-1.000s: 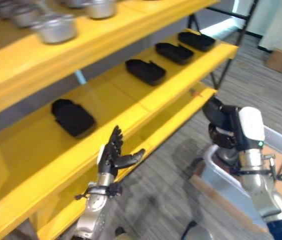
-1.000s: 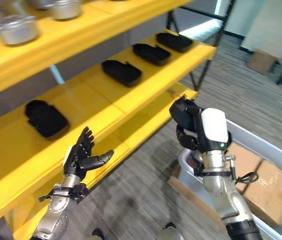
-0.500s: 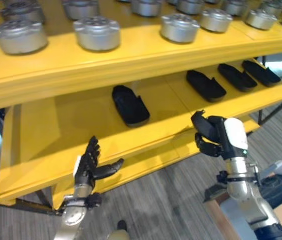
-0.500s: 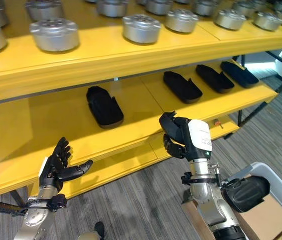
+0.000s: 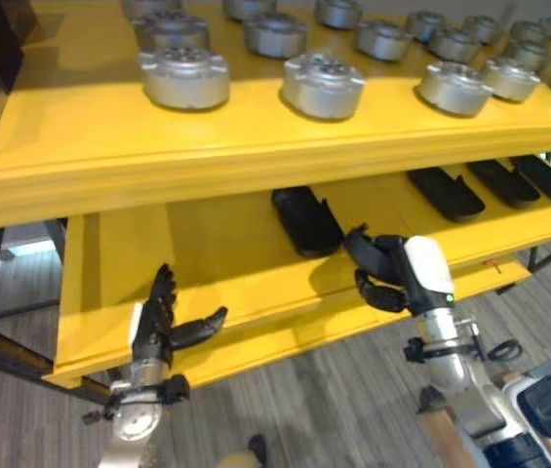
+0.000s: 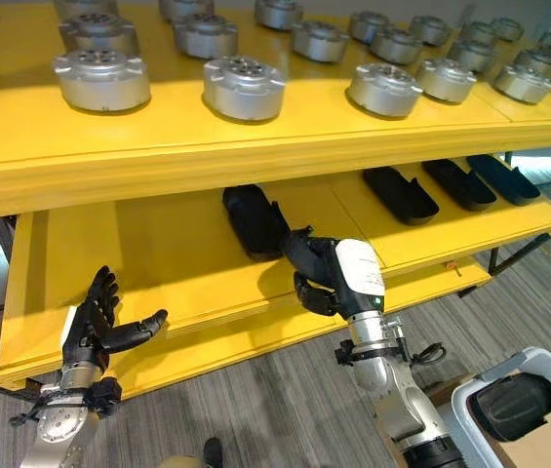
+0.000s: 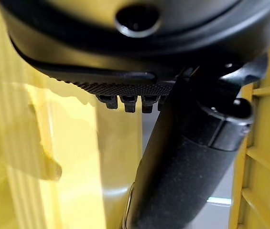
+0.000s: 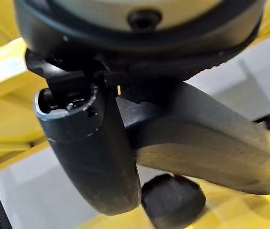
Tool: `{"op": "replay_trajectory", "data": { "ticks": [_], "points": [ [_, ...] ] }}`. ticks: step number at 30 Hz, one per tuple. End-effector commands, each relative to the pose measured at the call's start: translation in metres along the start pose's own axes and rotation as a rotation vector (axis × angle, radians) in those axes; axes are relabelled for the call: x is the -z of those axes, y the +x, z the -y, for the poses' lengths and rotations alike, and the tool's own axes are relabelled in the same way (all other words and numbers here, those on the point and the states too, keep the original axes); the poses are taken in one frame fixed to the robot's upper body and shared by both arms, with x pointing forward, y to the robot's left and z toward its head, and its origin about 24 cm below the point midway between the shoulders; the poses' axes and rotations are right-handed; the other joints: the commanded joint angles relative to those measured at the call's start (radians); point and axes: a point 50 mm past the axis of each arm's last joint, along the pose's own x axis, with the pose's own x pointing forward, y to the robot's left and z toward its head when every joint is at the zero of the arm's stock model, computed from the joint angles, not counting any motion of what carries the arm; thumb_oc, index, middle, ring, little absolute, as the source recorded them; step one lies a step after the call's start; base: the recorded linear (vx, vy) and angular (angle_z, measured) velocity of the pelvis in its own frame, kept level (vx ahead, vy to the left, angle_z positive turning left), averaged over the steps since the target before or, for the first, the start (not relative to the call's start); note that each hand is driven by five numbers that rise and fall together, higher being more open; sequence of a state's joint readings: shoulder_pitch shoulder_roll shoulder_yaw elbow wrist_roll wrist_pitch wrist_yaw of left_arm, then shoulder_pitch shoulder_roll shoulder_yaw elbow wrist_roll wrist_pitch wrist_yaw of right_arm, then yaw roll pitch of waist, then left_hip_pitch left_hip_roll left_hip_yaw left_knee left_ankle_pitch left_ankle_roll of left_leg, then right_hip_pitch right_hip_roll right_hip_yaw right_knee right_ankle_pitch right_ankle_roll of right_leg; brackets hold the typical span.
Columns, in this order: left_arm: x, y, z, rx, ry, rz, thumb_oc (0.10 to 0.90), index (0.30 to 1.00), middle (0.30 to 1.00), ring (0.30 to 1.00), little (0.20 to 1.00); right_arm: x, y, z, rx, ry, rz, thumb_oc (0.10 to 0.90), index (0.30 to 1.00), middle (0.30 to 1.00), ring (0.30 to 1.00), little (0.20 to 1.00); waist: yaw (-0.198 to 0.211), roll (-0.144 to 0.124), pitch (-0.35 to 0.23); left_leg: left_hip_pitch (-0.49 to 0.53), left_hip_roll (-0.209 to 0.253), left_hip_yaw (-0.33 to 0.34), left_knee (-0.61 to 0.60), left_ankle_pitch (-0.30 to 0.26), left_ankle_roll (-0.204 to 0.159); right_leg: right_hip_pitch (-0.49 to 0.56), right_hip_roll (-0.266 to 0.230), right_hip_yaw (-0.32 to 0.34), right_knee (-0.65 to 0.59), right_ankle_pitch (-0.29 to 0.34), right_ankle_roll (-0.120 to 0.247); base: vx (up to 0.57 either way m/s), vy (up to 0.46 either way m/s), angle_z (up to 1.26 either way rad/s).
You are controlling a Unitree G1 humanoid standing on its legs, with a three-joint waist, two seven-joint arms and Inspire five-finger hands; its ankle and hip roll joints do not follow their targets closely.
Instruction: Move parts from the plastic box to the shelf.
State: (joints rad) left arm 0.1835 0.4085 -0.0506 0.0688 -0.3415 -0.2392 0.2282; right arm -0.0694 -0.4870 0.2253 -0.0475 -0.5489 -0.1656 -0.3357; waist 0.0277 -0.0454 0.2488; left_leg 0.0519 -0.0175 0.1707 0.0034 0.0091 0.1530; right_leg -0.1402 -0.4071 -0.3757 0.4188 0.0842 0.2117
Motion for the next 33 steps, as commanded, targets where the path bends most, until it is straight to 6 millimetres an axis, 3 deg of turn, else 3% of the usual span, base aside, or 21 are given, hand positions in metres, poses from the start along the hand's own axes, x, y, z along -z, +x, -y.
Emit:
{"op": "replay_trajectory", "data": {
  "ticks": [1, 6, 13, 25, 33],
  "points": [
    [-0.052, 0.013, 0.013, 0.057, -0.022, 0.288, 0.9, 1.0, 1.0, 1.0, 1.0, -0.031, 0.038, 0.054, 0.247, -0.037, 0.223, 0.4, 0.3, 0.3, 0.3, 0.3, -0.018, -0.024, -0.046, 0.079, 0.039, 0.02, -0.041, -0.05, -0.109, -0.038, 0.053, 0.034, -0.126, 0.116, -0.022, -0.01, -0.111, 0.18],
    [-0.048, 0.011, 0.019, 0.075, -0.048, 0.27, 0.9, 1.0, 1.0, 1.0, 1.0, -0.024, 0.03, 0.057, 0.247, -0.045, 0.196, 0.4, 0.3, 0.3, 0.3, 0.3, -0.029, -0.045, -0.075, 0.065, 0.05, 0.016, -0.029, -0.049, -0.136, 0.056, 0.11, 0.041, -0.264, 0.092, -0.026, 0.03, -0.133, 0.5],
    [-0.042, 0.006, 0.014, 0.061, -0.048, 0.245, 0.9, 1.0, 1.0, 1.0, 1.0, -0.021, 0.025, 0.061, 0.261, -0.037, 0.191, 0.4, 0.3, 0.3, 0.3, 0.3, -0.03, -0.055, -0.114, 0.071, 0.098, 0.032, -0.024, -0.048, -0.164, 0.106, 0.14, 0.006, -0.303, 0.048, -0.034, 0.07, -0.146, 0.09],
    [-0.039, 0.001, 0.017, 0.071, -0.068, 0.227, 0.9, 1.0, 1.0, 1.0, 1.0, -0.024, 0.018, 0.07, 0.315, -0.035, 0.206, 0.4, 0.3, 0.3, 0.3, 0.3, -0.038, -0.043, -0.141, 0.103, 0.14, 0.061, -0.054, -0.026, -0.19, 0.146, 0.187, 0.017, -0.352, 0.032, -0.047, 0.02, -0.075, -0.07],
    [-0.039, 0.001, 0.018, 0.068, -0.076, 0.233, 0.9, 1.0, 1.0, 1.0, 1.0, -0.033, 0.022, 0.078, 0.358, -0.035, 0.262, 0.4, 0.3, 0.3, 0.3, 0.3, -0.04, -0.045, -0.145, 0.123, 0.139, 0.078, -0.073, -0.021, -0.188, 0.155, 0.192, 0.036, -0.36, 0.047, -0.046, -0.01, -0.001, -0.09]
  ]
}}
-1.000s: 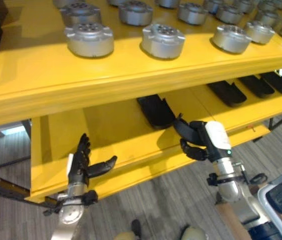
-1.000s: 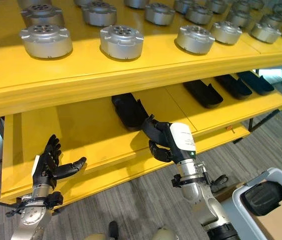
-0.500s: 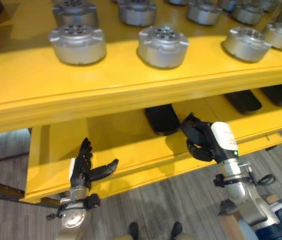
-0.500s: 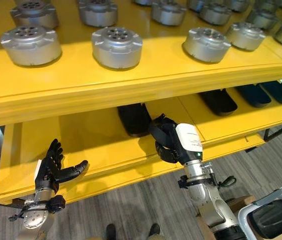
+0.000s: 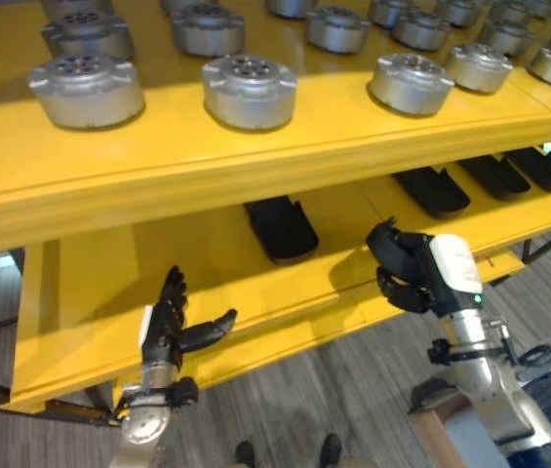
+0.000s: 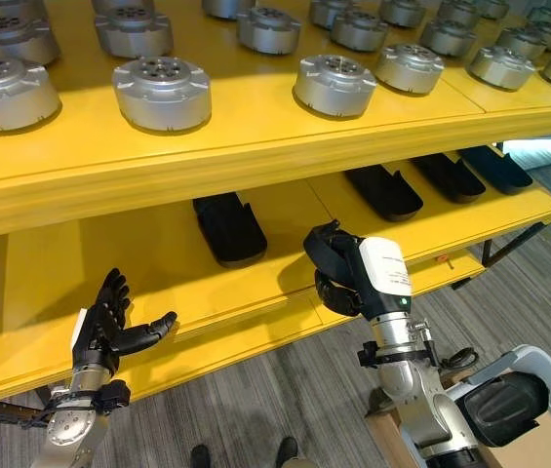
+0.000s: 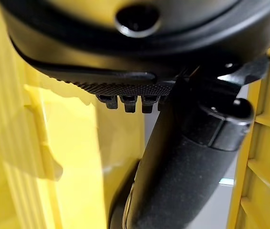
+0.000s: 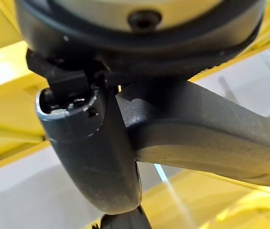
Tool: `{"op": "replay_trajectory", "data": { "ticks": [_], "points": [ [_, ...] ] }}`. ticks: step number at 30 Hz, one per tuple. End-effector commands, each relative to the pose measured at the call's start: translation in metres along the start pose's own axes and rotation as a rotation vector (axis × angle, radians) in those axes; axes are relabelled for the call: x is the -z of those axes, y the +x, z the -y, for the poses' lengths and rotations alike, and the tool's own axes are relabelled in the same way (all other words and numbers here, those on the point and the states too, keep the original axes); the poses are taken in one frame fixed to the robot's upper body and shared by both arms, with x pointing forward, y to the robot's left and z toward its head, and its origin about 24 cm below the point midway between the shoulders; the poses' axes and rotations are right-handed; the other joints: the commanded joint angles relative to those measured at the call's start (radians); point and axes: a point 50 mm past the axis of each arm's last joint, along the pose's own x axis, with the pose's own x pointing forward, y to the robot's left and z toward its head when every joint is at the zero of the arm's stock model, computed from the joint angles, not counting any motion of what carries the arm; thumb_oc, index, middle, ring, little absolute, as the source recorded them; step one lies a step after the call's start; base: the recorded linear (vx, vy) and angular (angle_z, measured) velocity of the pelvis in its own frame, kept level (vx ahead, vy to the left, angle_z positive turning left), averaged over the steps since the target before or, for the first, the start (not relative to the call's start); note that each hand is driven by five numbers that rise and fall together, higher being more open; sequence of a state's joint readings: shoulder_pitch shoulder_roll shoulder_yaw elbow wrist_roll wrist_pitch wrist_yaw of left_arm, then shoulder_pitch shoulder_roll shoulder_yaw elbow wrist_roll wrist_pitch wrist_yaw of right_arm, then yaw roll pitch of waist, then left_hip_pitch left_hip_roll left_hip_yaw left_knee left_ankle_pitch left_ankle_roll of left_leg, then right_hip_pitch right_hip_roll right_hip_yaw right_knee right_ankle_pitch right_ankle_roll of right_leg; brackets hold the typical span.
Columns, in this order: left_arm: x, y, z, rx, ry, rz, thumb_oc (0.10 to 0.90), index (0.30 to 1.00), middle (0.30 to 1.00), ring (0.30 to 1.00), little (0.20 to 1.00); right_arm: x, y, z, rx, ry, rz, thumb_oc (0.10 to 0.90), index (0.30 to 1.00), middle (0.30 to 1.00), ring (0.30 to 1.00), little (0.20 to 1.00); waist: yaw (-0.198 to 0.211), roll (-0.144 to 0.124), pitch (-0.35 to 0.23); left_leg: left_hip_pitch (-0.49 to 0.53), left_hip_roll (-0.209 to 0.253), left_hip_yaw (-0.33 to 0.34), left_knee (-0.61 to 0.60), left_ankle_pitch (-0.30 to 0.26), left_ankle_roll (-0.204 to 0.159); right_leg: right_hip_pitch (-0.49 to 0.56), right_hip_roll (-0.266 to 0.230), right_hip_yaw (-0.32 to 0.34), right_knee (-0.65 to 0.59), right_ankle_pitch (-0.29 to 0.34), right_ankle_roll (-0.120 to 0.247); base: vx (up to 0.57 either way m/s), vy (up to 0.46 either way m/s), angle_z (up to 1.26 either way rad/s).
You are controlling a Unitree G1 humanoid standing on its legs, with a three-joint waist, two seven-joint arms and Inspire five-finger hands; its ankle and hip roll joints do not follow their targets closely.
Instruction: Move parts from the plastic box to the shelf.
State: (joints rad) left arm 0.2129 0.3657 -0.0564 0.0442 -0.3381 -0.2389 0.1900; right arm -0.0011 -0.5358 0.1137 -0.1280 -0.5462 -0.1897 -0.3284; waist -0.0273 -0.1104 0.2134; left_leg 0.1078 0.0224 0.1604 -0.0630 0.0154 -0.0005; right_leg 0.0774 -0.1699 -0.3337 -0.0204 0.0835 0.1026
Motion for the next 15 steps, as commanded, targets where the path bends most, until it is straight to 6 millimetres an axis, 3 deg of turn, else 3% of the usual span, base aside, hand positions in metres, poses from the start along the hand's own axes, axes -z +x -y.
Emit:
{"op": "replay_trajectory", "data": {
  "ticks": [1, 11, 15],
  "points": [
    [-0.044, 0.009, 0.01, 0.038, -0.035, 0.25, 0.9, 1.0, 1.0, 1.0, 1.0, -0.04, 0.036, 0.05, 0.302, 0.033, 0.267, 0.4, 0.3, 0.3, 0.3, 0.3, 0.016, 0.019, -0.111, 0.07, 0.098, 0.09, -0.008, -0.028, -0.034, -0.063, -0.046, -0.005, 0.08, 0.052, 0.064, -0.01, 0.011, -0.04],
    [-0.049, 0.011, 0.012, 0.069, -0.038, 0.27, 0.9, 1.0, 1.0, 1.0, 1.0, -0.076, 0.07, 0.066, 0.315, -0.094, 0.499, 0.4, 0.3, 0.3, 0.3, 0.3, 0.043, 0.012, -0.115, 0.076, 0.088, 0.09, -0.015, -0.032, -0.029, -0.059, -0.059, -0.002, 0.084, 0.064, 0.071, 0.0, 0.0, 0.0],
    [-0.048, 0.011, 0.012, 0.093, -0.036, 0.26, 0.9, 1.0, 1.0, 1.0, 1.0, -0.092, 0.084, 0.06, 0.19, -0.253, 0.617, 0.4, 0.3, 0.3, 0.3, 0.3, 0.061, 0.003, -0.118, 0.075, 0.084, 0.083, -0.013, -0.034, -0.026, -0.055, -0.066, -0.005, 0.087, 0.067, 0.074, 0.0, 0.0, 0.0]
  ]
}}
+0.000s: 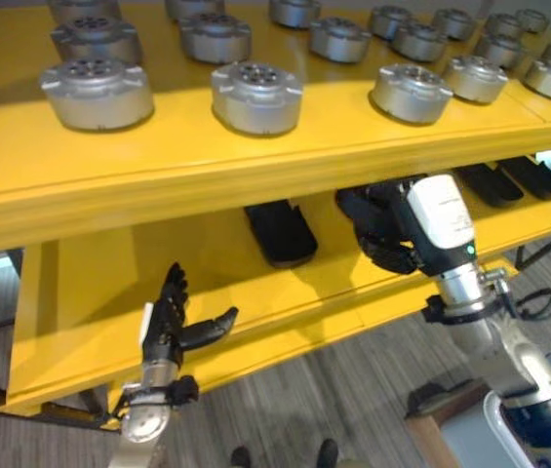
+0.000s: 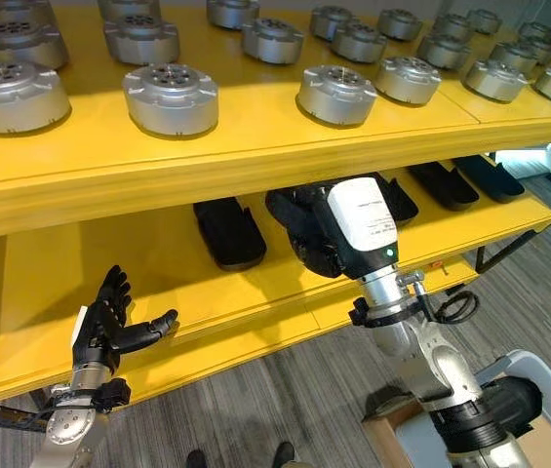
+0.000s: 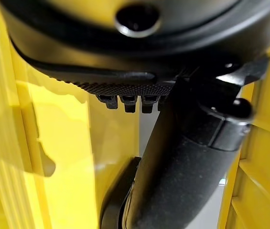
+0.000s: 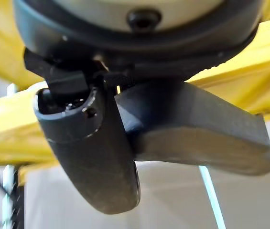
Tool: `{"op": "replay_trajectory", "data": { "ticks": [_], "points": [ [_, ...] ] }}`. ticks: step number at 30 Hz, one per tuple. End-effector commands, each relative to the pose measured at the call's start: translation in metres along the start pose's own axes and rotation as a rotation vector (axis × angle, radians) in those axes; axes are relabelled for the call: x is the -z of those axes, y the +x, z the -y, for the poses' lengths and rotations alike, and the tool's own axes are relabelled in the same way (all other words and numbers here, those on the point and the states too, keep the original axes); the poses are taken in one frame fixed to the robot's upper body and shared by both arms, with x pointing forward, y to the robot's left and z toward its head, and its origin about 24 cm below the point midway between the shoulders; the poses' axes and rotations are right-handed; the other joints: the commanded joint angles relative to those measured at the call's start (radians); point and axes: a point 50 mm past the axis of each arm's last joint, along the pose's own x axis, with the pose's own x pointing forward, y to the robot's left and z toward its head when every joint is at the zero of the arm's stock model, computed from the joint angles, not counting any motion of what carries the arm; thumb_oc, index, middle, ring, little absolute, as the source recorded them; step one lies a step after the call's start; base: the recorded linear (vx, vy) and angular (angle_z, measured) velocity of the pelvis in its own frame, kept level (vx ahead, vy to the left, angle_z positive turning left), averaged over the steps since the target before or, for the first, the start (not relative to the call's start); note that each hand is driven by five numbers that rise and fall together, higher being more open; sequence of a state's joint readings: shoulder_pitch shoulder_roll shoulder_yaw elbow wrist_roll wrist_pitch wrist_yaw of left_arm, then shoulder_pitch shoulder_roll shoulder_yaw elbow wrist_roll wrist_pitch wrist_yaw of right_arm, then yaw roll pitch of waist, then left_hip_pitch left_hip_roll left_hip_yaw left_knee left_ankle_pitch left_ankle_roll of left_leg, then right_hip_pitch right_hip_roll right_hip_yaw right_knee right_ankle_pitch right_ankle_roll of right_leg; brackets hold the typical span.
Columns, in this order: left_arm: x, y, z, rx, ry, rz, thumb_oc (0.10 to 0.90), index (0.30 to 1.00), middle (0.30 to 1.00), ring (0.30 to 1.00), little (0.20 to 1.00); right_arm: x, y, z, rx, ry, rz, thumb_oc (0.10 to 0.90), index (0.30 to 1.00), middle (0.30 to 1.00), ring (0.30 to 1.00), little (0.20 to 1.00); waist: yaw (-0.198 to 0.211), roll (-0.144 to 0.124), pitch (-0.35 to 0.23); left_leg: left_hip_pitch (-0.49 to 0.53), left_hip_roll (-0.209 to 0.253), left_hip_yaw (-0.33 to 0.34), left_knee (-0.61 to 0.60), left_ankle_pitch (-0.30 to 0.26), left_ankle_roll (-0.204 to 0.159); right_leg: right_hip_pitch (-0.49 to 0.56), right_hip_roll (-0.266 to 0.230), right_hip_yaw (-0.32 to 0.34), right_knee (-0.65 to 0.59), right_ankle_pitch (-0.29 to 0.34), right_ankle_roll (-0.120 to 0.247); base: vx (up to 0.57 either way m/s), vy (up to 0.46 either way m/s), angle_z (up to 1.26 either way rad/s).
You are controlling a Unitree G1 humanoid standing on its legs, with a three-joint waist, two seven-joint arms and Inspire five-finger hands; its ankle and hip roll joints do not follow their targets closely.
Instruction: Move parts from the plastic box to the shelf.
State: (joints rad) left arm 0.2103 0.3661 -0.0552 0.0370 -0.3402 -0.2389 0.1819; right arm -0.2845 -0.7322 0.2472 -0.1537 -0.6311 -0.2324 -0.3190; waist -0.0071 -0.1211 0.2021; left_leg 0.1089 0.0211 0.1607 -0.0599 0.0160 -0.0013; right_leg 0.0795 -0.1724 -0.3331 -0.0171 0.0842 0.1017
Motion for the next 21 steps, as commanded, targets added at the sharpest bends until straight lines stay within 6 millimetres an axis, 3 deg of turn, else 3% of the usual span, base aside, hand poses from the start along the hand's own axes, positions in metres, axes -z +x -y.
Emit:
{"op": "replay_trajectory", "data": {
  "ticks": [1, 10, 21],
  "points": [
    [-0.045, 0.011, 0.012, 0.088, -0.03, 0.247, 0.9, 1.0, 1.0, 1.0, 1.0, -0.027, 0.045, 0.037, 0.165, -0.077, 0.228, 0.4, 0.3, 0.3, 0.3, 0.3, 0.044, 0.012, -0.107, 0.074, 0.084, 0.082, -0.016, -0.035, -0.025, -0.056, -0.063, -0.007, 0.084, 0.066, 0.074, 0.0, 0.0, 0.0],
    [-0.042, 0.011, 0.013, 0.117, -0.031, 0.229, 0.9, 1.0, 1.0, 1.0, 1.0, -0.044, 0.064, 0.008, -0.108, -0.189, 0.406, 0.4, 0.3, 0.3, 0.3, 0.3, 0.068, 0.006, -0.1, 0.073, 0.08, 0.072, -0.011, -0.038, -0.024, -0.051, -0.069, -0.015, 0.088, 0.063, 0.074, 0.0, 0.0, 0.01],
    [-0.041, 0.01, 0.016, 0.136, -0.046, 0.223, 0.9, 1.0, 1.0, 1.0, 1.0, -0.067, 0.09, -0.015, -0.196, -0.3, 0.547, 0.4, 0.3, 0.3, 0.3, 0.3, 0.107, 0.008, -0.091, 0.059, 0.072, 0.048, -0.011, -0.035, -0.02, -0.044, -0.079, -0.037, 0.084, 0.063, 0.078, 0.0, 0.003, 0.07]
  ]
}}
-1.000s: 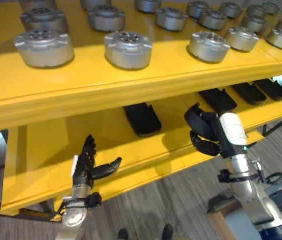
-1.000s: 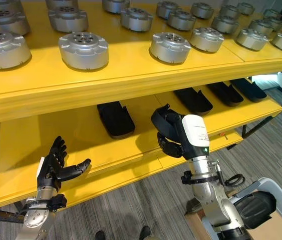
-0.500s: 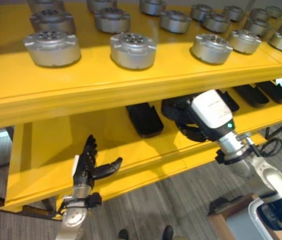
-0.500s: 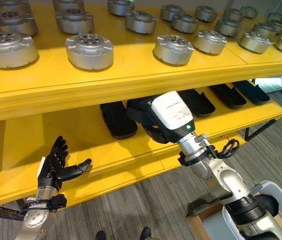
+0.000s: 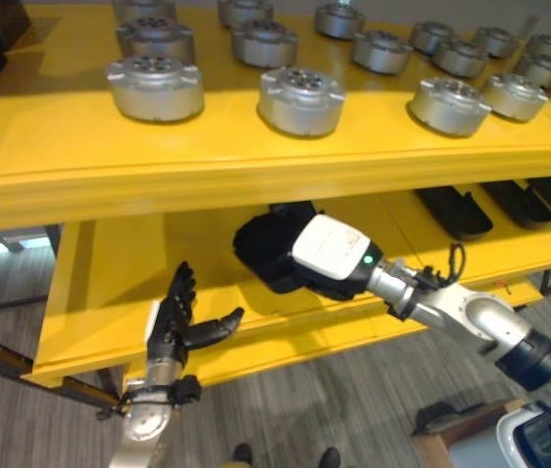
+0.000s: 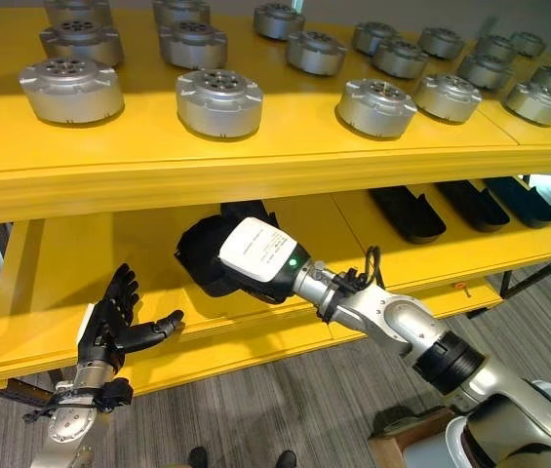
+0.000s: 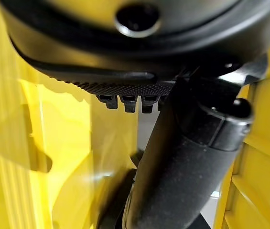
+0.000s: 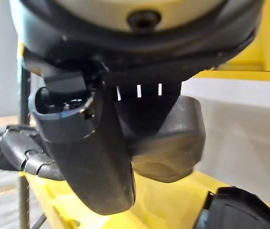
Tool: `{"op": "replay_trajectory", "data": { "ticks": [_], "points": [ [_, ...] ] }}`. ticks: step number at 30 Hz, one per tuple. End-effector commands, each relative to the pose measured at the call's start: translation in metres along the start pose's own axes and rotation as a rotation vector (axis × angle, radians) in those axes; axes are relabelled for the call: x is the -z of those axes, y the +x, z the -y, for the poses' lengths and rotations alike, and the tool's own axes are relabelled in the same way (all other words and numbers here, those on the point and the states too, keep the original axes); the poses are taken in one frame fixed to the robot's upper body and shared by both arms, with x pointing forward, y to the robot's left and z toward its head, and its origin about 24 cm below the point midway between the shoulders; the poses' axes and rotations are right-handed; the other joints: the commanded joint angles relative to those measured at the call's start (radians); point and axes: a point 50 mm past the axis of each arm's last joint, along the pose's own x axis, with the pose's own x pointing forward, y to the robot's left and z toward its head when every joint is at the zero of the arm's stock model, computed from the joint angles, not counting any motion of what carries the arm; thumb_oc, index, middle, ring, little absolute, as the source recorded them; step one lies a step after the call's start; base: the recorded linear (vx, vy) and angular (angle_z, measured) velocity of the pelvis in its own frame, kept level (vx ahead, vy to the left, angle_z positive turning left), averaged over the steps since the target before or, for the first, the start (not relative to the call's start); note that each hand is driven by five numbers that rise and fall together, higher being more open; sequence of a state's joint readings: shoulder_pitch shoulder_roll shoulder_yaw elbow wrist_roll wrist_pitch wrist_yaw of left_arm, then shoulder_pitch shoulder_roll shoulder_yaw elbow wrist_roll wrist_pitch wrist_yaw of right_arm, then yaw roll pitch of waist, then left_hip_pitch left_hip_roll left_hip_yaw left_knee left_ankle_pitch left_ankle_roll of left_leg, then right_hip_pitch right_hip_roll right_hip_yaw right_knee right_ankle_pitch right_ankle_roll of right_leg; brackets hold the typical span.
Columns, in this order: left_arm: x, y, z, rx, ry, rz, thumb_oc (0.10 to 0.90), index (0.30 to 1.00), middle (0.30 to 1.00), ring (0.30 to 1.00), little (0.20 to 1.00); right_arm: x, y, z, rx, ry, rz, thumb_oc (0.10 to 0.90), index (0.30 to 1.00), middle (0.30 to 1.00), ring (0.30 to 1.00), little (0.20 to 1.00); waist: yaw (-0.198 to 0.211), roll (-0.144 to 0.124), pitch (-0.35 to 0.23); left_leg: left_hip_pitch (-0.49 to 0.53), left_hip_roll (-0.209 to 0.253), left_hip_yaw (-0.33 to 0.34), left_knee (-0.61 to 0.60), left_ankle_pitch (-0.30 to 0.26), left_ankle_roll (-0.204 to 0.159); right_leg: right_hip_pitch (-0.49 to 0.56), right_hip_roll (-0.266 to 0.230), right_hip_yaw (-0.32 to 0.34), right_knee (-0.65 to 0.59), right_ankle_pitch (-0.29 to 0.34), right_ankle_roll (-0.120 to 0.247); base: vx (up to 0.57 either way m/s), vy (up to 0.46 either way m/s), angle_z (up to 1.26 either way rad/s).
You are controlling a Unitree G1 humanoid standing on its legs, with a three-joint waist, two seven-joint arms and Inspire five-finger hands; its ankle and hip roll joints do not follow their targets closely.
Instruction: Move parts from the plastic box to the shelf.
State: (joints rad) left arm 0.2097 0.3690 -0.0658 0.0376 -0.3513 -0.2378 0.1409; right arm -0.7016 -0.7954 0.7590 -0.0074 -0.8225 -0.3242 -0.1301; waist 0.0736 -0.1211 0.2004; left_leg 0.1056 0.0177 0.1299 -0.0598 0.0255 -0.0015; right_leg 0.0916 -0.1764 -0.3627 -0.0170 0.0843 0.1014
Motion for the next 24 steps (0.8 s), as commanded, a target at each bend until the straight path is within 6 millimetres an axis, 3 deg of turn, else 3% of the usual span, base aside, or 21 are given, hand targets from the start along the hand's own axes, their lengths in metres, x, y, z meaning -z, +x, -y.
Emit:
{"op": "replay_trajectory", "data": {
  "ticks": [1, 7, 10, 18, 24],
  "points": [
    [-0.042, 0.011, 0.012, 0.088, -0.028, 0.226, 0.9, 1.0, 1.0, 1.0, 1.0, 0.015, 0.036, 0.058, 0.212, -0.153, 0.028, 0.4, 0.3, 0.3, 0.3, 0.3, 0.035, 0.008, -0.088, 0.059, 0.073, 0.072, -0.012, -0.043, -0.018, -0.055, -0.076, -0.011, 0.084, 0.065, 0.079, 0.0, 0.0, 0.0],
    [-0.041, 0.01, 0.01, 0.093, -0.017, 0.223, 0.9, 1.0, 1.0, 1.0, 1.0, 0.013, 0.05, 0.069, 0.221, -0.204, 0.059, 0.4, 0.3, 0.3, 0.3, 0.3, 0.06, 0.006, -0.086, 0.047, 0.068, 0.054, -0.013, -0.039, -0.015, -0.051, -0.081, -0.029, 0.084, 0.066, 0.08, 0.01, 0.011, 0.11],
    [-0.04, 0.009, 0.009, 0.11, -0.005, 0.214, 0.9, 1.0, 1.0, 1.0, 1.0, 0.02, 0.057, 0.065, 0.183, -0.221, 0.034, 0.4, 0.3, 0.3, 0.3, 0.3, 0.079, 0.003, -0.079, 0.034, 0.065, 0.041, -0.009, -0.038, -0.014, -0.053, -0.085, -0.043, 0.088, 0.066, 0.082, 0.01, 0.008, 0.17],
    [-0.043, 0.011, 0.01, 0.147, -0.002, 0.217, 0.9, 1.0, 1.0, 1.0, 1.0, 0.053, 0.059, 0.037, 0.102, -0.211, -0.155, 0.4, 0.3, 0.3, 0.3, 0.3, 0.117, 0.004, -0.025, -0.033, 0.061, 0.008, 0.029, -0.033, -0.01, -0.089, -0.094, -0.07, 0.116, 0.06, 0.078, -0.04, -0.009, 0.18],
    [-0.053, 0.019, 0.021, 0.187, -0.026, 0.26, 0.9, 1.0, 1.0, 1.0, 1.0, 0.088, 0.05, 0.015, 0.081, -0.168, -0.394, 0.4, 0.3, 0.3, 0.3, 0.3, 0.152, 0.029, 0.059, -0.151, 0.057, -0.038, 0.1, -0.031, -0.01, -0.148, -0.111, -0.109, 0.15, 0.053, 0.074, -0.1, -0.021, 0.17]
  ]
}}
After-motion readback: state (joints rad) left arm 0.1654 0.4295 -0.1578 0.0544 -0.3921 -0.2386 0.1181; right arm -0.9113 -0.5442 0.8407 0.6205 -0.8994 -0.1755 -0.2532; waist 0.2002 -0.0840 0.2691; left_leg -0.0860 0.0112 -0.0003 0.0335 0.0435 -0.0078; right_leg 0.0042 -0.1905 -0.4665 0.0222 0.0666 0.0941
